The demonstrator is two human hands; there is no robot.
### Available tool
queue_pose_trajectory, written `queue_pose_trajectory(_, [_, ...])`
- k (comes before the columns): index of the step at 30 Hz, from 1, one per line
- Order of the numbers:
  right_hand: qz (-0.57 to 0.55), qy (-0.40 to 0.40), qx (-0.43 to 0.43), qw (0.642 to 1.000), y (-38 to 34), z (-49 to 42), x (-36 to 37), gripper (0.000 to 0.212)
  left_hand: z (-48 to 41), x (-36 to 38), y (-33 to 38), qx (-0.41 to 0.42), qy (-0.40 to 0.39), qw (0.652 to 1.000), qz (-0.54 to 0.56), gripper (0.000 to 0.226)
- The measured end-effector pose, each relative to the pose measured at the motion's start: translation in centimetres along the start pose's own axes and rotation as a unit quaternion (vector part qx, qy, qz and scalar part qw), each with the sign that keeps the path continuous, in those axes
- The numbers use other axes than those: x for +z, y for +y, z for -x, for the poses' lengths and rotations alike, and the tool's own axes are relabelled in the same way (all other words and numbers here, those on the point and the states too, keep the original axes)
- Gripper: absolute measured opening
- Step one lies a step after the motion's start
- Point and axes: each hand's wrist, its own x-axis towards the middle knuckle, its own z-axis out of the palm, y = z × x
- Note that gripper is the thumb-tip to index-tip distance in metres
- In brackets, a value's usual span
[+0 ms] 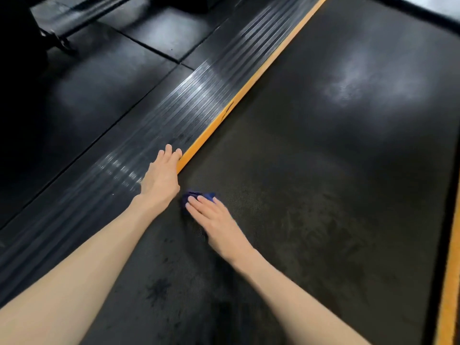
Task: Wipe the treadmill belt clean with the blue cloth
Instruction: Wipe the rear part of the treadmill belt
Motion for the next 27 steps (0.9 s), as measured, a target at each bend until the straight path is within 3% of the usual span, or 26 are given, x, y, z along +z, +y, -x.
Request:
queue_pose_trajectory(2, [0.035,0.058,-0.006,0.998,4.5,1.9,-1.6,0.068,0.0,0.0,-0.1,0.008,-0.008,1.0,-0.005,0.085])
queue_pose_trajectory(5, [0.063,0.148,0.191,0.968,13.7,5.3,-5.1,0.07,-0.3,-0.3,-0.4,0.018,-0.03,0.999,-0.015,0.087])
queue_pose_trajectory(8, [0.023,0.186,0.409,0.893,18.0,7.3,-7.7,0.064,-0.5,-1.3,-0.2,0.023,-0.075,0.996,-0.045,0.089])
queue_pose_trajectory(10, [0.013,0.234,0.49,0.84,14.9,4.9,-6.9,0.059,-0.5,-1.7,0.0,0.025,-0.094,0.994,-0.058,0.089])
queue_pose_trajectory(12, [-0.01,0.245,0.422,0.873,8.2,1.6,-4.1,0.059,-0.6,-1.4,-0.1,0.018,-0.09,0.994,-0.058,0.09])
queue_pose_trajectory(14, [-0.006,0.146,0.272,0.951,0.5,-0.4,-0.9,0.066,-0.3,-0.9,-0.3,0.012,-0.065,0.996,-0.059,0.092])
queue_pose_trajectory(15, [-0.003,0.109,0.2,0.974,-1.7,-0.5,0.0,0.072,-0.1,-0.7,-0.3,0.008,-0.052,0.997,-0.061,0.091])
queue_pose_trajectory(17, [0.006,0.096,0.095,0.991,-0.5,0.3,0.4,0.074,0.0,-0.9,-0.2,0.006,-0.046,0.996,-0.07,0.09])
queue_pose_trajectory(18, [0.022,0.11,0.084,0.99,2.1,1.3,0.1,0.07,0.1,-1.1,-0.2,0.001,-0.05,0.997,-0.066,0.09])
queue_pose_trajectory(23, [0.066,0.193,0.297,0.933,14.1,9.7,-5.8,0.063,-0.6,-0.5,-1.0,0.022,-0.066,0.996,-0.049,0.093])
queue_pose_trajectory(26, [0.031,0.241,0.449,0.86,14.4,10.4,-6.5,0.06,-0.8,-0.4,-1.0,0.021,-0.074,0.996,-0.041,0.092])
queue_pose_trajectory(27, [0.032,0.257,0.446,0.856,12.3,9.2,-5.8,0.06,-0.7,-0.4,-0.9,0.019,-0.07,0.997,-0.042,0.092])
